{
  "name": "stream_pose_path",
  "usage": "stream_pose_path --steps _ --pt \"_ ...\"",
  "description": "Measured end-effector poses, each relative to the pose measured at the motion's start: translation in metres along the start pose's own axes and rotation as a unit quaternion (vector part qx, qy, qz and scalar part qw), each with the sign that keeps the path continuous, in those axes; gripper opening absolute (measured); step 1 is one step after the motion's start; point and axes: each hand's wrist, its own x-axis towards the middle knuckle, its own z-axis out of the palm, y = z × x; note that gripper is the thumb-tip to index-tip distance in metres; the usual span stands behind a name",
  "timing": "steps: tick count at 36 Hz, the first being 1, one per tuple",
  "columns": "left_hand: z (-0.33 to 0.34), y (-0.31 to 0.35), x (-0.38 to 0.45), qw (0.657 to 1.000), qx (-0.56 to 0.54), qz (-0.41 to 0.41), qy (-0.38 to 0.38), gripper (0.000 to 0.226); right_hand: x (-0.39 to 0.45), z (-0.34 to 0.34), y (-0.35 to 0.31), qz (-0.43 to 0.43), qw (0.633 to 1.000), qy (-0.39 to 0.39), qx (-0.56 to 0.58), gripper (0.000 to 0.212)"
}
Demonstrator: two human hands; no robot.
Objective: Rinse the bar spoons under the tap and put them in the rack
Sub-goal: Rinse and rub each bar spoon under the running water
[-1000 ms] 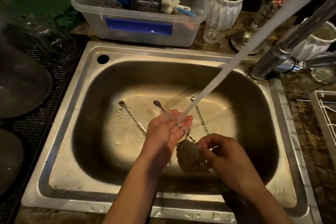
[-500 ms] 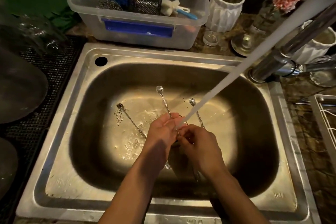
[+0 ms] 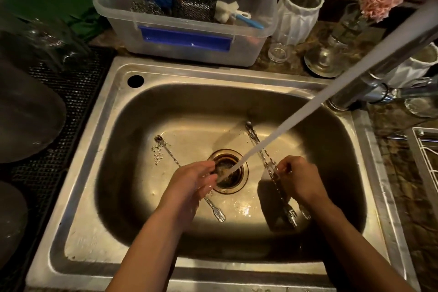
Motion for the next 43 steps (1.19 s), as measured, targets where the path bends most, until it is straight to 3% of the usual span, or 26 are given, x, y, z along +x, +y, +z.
stream_pose_path --steps 13,17,20,21,24,27,33,38,43 --pt "-0.024 0.012 -0.005 0.996 -0.079 0.019 0.041 0.019 0.005 0.006 0.005 0.076 0.996 -0.051 -0.012 0.010" --pt "-0.030 0.018 -0.011 0.989 -0.129 0.028 0.060 0.019 -0.003 0.014 -0.005 0.015 0.994 -0.001 -0.106 0.013" --pt "-0.039 0.020 -0.014 0.983 -0.166 0.023 0.079 0.019 -0.007 0.028 -0.022 -0.030 0.998 0.023 -0.058 0.011" --pt "-0.041 0.021 -0.015 0.979 -0.181 0.022 0.088 0.019 -0.008 0.034 -0.030 -0.042 0.999 0.016 -0.026 0.005" --pt "-0.045 0.022 -0.018 0.968 -0.223 0.026 0.109 0.020 -0.010 0.054 -0.058 -0.069 0.993 -0.069 0.073 0.021" --pt "-0.043 0.024 -0.019 0.963 -0.239 0.028 0.123 0.023 -0.011 0.083 -0.081 -0.092 0.979 -0.168 0.067 0.020" --pt "-0.039 0.024 -0.012 0.969 -0.200 0.026 0.140 0.022 -0.012 0.117 -0.107 -0.096 0.978 -0.180 0.047 0.028" --pt "-0.038 0.021 -0.008 0.975 -0.163 0.044 0.144 0.025 -0.015 0.118 -0.112 -0.148 0.970 -0.170 -0.085 0.034" --pt "-0.038 0.019 -0.006 0.981 -0.137 0.039 0.135 0.028 -0.021 0.118 -0.112 -0.156 0.965 -0.174 -0.120 0.031"
